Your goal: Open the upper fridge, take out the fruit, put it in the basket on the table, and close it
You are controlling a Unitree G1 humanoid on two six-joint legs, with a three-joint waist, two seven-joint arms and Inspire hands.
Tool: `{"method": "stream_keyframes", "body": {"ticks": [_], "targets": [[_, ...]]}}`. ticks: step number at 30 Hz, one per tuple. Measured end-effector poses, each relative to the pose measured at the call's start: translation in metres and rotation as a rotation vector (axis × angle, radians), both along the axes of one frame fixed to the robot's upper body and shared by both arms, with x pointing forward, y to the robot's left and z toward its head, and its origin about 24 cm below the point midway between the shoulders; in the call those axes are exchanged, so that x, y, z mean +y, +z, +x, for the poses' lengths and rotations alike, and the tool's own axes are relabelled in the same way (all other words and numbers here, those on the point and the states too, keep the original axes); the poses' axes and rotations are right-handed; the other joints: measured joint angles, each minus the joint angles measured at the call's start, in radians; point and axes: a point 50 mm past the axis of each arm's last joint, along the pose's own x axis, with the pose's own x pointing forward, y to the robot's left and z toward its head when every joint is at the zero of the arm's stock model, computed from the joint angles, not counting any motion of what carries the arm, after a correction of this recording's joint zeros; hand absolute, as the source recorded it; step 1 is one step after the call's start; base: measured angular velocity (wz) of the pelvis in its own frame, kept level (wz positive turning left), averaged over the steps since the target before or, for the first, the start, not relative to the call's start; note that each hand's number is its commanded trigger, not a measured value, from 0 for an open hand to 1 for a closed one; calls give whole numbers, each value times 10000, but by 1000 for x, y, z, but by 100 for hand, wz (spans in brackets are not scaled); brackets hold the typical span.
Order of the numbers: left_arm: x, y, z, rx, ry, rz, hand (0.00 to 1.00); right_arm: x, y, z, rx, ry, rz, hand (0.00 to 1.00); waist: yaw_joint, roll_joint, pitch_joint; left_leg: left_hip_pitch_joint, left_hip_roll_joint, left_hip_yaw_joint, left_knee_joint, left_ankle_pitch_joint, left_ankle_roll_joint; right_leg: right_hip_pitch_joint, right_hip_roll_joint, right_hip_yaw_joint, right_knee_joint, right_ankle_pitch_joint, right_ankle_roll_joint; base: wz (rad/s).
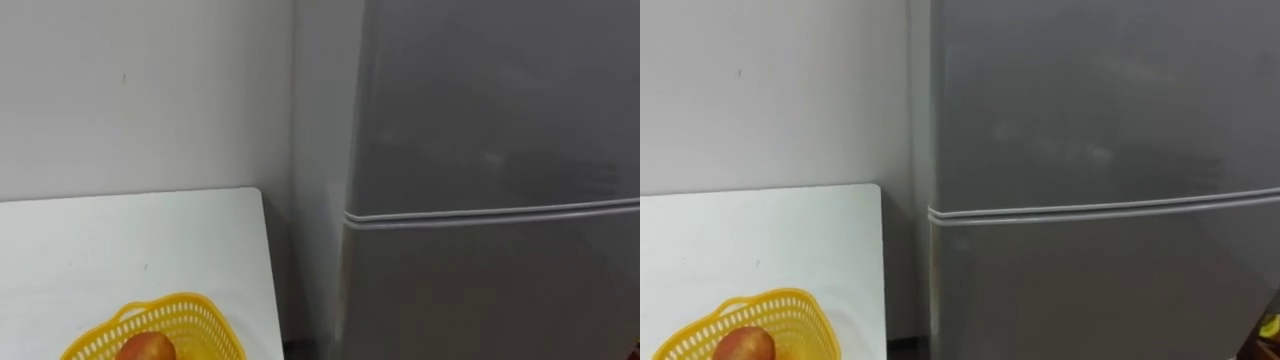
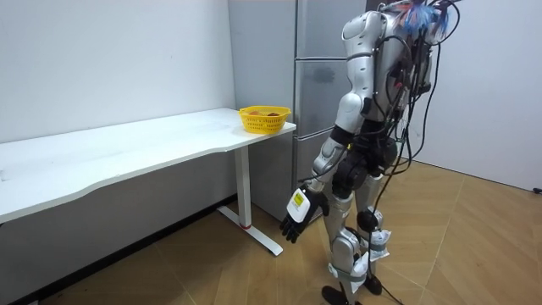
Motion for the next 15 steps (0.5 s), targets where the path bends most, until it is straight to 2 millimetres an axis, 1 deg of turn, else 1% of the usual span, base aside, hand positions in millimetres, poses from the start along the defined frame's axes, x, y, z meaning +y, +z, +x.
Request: {"method": "stream_keyframes", "body": {"ticks": [1, 3, 7, 9, 10, 12, 13, 14, 15], "targets": [[0, 0, 1, -15, 5, 8, 0, 0, -4, -2, 296, -201, 5, 0, -22, 10, -1, -1, 0, 0, -1, 0, 0, 0, 0, -1, -1, 0, 0, 0], [0, 0, 2, 3, 59, 31, 0, 1, -25, -9, 1387, -926, 330, 0, -92, 24, -4, 3, 2, -18, 0, 2, -1, 8, 3, -32, 6, 0, 0, 0], [-5, -2, 2, 128, -251, 3, 0, 5, -50, -21, 2611, -1680, 911, 0, -66, 41, -13, 21, -1, -16, 41, 6, -3, 9, 2, -24, 17, 0, -1, 0], [-7, -2, 2, 171, -407, 41, 0, 16, -71, -31, 3901, -1627, 779, 0, -51, 37, -14, 17, 0, -14, 34, 5, -3, -1, 5, -11, -9, -1, -1, 0], [-8, -2, 2, 171, -410, 36, 0, 20, -78, -33, 4247, -1540, 787, 0, -45, 34, -16, 24, -1, -15, 21, 4, -3, 2, 5, -6, -7, -2, -1, 0], [-10, -3, 3, 156, -555, 8, 0, 37, -112, -47, 5719, -1013, 1244, 0, -16, 52, -22, 64, -2, -5, -18, 4, -3, 14, 6, 10, -10, -3, 0, 0], [-11, -3, 3, 114, -520, -43, 0, 42, -120, -51, 6068, -836, 1371, 0, 20, 64, -17, 91, -2, -6, -32, 4, -3, 16, 6, 29, -8, -3, 1, -8], [-13, -4, 4, 61, -412, -135, 0, 50, -136, -61, 6696, -582, 1709, 0, 139, 108, -27, 133, -4, 6, -82, 5, -3, 40, 11, 76, 6, -4, 3, -10], [-14, -4, 4, 57, -447, -181, 0, 57, -149, -68, 7270, -390, 2024, 0, 159, 140, -30, 158, -4, 18, -104, 5, -3, 55, 22, 131, 1, -4, 3, -8]]}}
